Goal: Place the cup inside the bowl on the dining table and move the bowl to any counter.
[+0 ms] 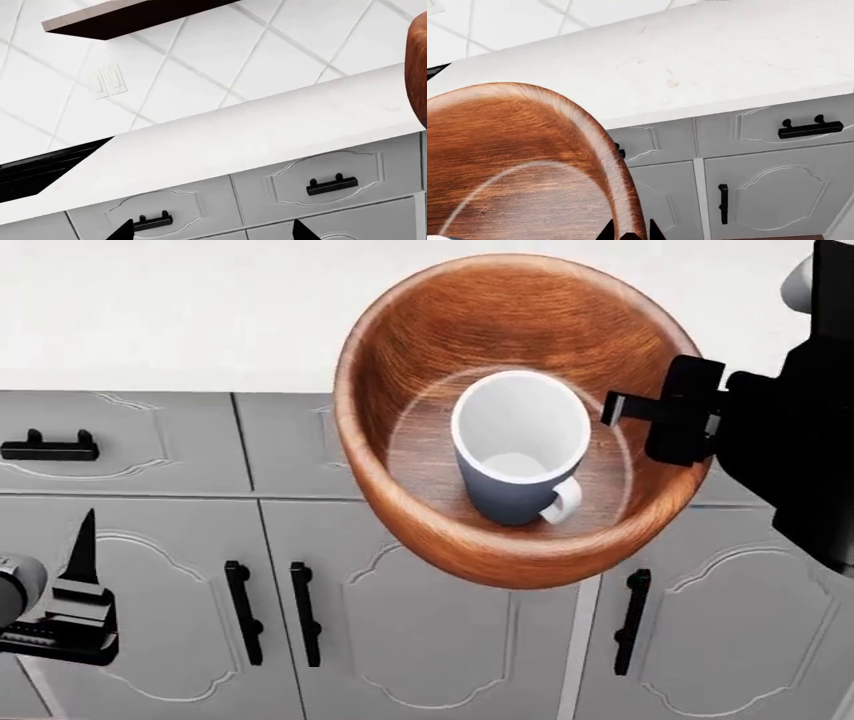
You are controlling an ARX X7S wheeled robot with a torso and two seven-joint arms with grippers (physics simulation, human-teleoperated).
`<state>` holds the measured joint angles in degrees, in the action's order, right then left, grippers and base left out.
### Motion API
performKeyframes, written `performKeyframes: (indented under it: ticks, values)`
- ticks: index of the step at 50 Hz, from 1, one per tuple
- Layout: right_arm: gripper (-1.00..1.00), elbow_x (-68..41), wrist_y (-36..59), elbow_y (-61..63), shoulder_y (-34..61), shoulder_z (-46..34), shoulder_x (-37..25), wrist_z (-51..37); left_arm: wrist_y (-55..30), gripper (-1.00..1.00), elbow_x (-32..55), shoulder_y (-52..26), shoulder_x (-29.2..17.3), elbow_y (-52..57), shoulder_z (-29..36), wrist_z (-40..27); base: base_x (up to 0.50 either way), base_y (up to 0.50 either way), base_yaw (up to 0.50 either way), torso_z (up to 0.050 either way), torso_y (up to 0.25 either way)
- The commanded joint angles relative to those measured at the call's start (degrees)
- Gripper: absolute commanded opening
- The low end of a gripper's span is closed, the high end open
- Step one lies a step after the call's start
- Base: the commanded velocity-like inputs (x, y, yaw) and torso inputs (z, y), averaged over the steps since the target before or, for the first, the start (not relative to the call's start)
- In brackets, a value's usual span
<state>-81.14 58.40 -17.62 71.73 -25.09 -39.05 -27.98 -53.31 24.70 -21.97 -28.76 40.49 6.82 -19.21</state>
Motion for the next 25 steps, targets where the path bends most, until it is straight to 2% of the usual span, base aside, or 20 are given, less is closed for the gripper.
performKeyframes:
  ticks: [1,25]
  values:
    - [-1.0,0.1,-0.3,0.4,0.3,1.1,0.2,0.5,1.8,1.0,0.2,-0.1,0.4,-0.1,-0.5,-0.1,0.44,0.0,0.0,0.0,0.0]
    - [-1.0,1.3,-1.1,0.1,-0.1,0.2,0.2,1.6,2.7,1.0,0.2,0.1,0.5,-0.7,0.1,-0.2,0.44,0.0,0.0,0.0,0.002]
